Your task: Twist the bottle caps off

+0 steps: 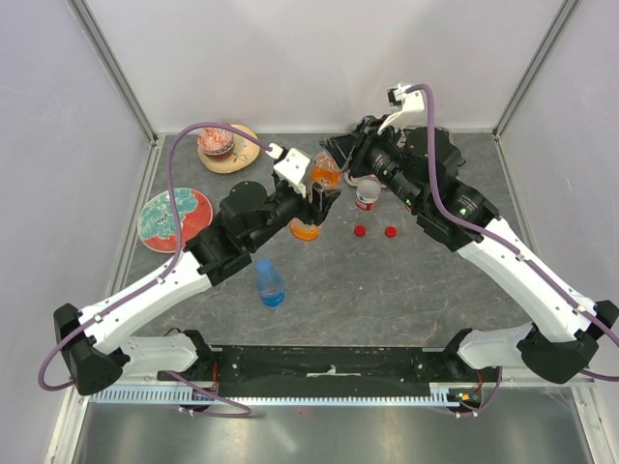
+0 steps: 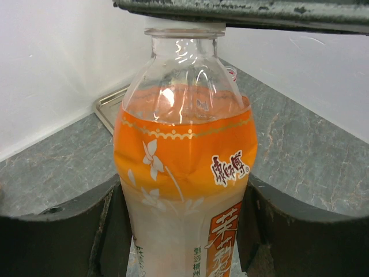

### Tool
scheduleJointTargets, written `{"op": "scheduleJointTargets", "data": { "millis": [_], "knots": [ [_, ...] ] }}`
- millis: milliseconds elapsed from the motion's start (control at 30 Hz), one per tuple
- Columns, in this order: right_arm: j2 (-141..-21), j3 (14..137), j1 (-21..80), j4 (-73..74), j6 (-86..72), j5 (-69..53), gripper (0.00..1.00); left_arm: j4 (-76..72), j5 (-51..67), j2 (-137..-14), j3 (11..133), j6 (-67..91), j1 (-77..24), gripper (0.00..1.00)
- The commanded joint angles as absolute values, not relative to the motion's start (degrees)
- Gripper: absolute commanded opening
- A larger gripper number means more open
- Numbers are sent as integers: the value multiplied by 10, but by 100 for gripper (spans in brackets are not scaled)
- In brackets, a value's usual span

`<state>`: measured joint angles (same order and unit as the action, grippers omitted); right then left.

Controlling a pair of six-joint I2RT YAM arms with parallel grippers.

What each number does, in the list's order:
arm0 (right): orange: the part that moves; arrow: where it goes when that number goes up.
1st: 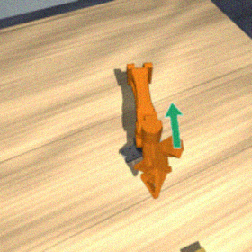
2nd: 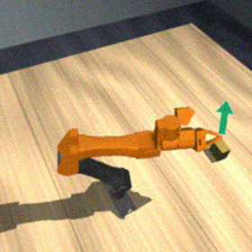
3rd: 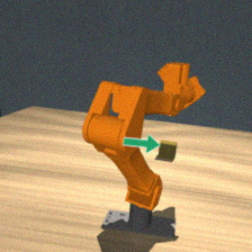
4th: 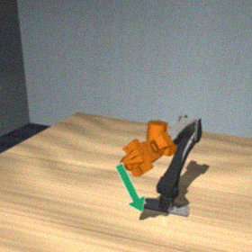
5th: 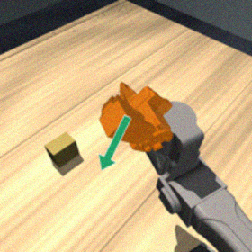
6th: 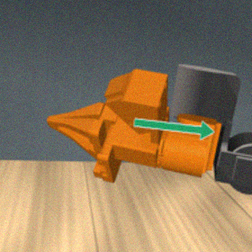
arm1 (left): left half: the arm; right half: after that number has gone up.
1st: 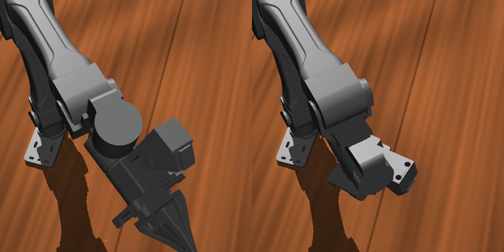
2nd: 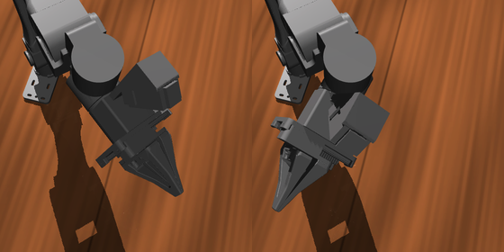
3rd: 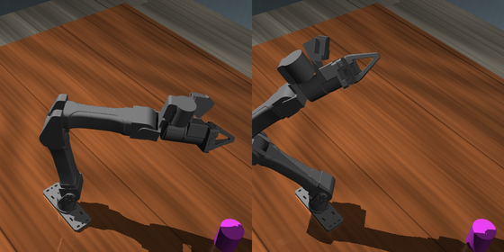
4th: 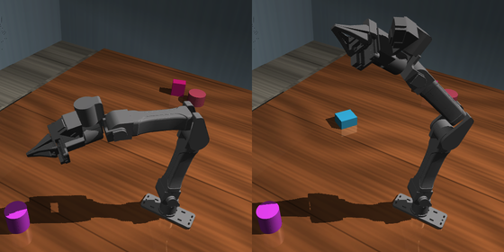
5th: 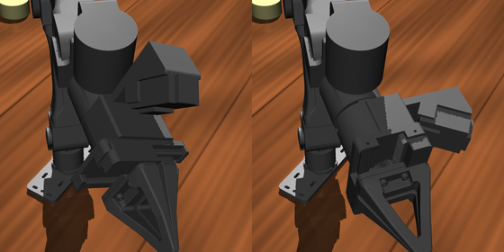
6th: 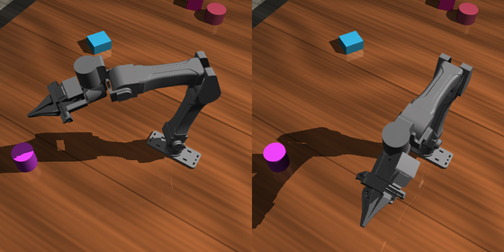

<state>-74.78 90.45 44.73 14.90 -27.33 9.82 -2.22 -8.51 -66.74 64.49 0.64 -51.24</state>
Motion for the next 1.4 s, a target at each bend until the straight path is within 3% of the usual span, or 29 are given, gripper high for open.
{"op": "scheduleJointTargets", "data": {
  "millis": [0,133,167,267,300,367,467,633,800,933,1167,1267,1367],
  "knots": [
    [-729,919,447,165,-226,48,0,-46,-29,-639,648,-20,-515,54],
    [-721,938,437,165,-178,-102,0,-31,196,-622,668,-4,-492,54],
    [-717,945,430,163,-166,-196,0,-33,320,-623,676,25,-483,54],
    [-714,960,425,163,-129,-330,0,-97,555,-640,697,131,-440,54],
    [-710,960,424,163,-122,-423,0,-112,603,-656,713,158,-427,54],
    [-693,936,425,114,-138,-477,0,-153,715,-675,727,242,-421,55],
    [-687,925,424,75,-165,-554,0,-240,784,-697,734,336,-417,55],
    [-682,884,424,-82,-263,-654,0,-400,810,-711,715,453,-416,54],
    [-672,809,425,-154,-333,-720,0,-443,823,-729,716,486,-416,54],
    [-664,759,424,-329,-439,-742,0,-466,831,-737,715,505,-416,55],
    [-665,774,424,-281,-401,-739,0,-474,838,-743,714,509,-415,56],
    [-658,805,423,-148,-296,-706,0,-410,838,-738,714,462,-407,56],
    [-650,818,423,-114,-284,-683,0,-325,828,-726,714,394,-398,56]
  ]
}}
